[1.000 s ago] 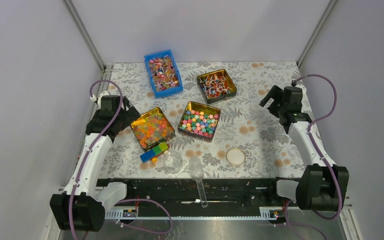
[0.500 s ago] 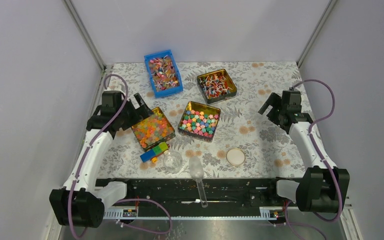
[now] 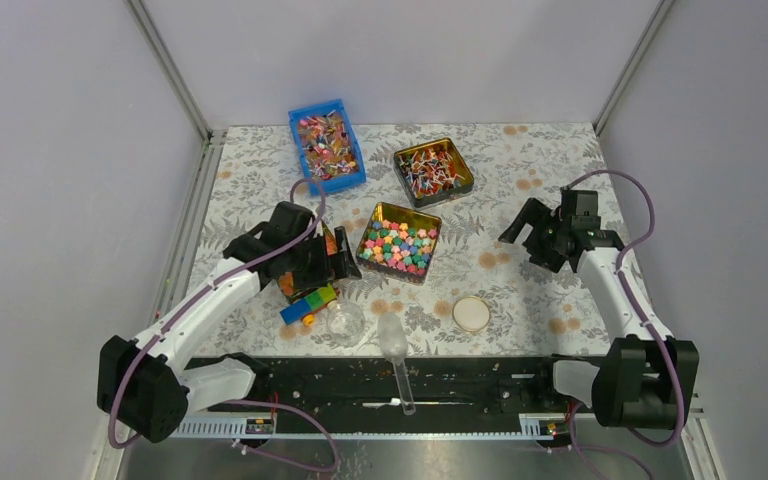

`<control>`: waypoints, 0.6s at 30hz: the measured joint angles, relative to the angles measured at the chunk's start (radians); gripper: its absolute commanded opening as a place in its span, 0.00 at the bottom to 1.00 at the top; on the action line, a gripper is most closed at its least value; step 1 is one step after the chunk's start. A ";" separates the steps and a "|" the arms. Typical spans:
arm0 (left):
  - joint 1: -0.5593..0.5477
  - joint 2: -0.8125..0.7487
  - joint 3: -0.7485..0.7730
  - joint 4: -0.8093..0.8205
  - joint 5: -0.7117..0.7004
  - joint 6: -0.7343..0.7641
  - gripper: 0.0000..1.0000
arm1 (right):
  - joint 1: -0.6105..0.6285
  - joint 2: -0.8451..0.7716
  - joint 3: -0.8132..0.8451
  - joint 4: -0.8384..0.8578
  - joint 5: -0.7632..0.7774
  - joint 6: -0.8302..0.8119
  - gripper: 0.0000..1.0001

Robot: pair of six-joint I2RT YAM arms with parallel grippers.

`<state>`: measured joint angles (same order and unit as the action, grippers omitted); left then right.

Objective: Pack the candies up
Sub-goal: Pick up the spatula from the center of the board.

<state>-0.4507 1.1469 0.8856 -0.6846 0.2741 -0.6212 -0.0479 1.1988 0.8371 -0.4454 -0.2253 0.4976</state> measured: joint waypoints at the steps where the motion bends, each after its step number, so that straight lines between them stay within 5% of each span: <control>1: -0.011 0.001 -0.002 -0.005 -0.005 0.000 0.96 | 0.001 0.005 0.000 -0.007 -0.008 -0.004 0.99; 6: -0.027 0.001 -0.008 -0.041 -0.026 0.018 0.92 | 0.039 0.064 0.031 -0.083 -0.030 -0.041 0.99; 18: -0.176 0.034 0.044 -0.147 -0.079 0.101 0.90 | 0.394 0.129 0.177 -0.192 -0.026 -0.169 0.99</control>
<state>-0.6266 1.1812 0.9295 -0.8314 0.1955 -0.5198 0.3458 1.3277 1.0138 -0.6376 -0.2512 0.3286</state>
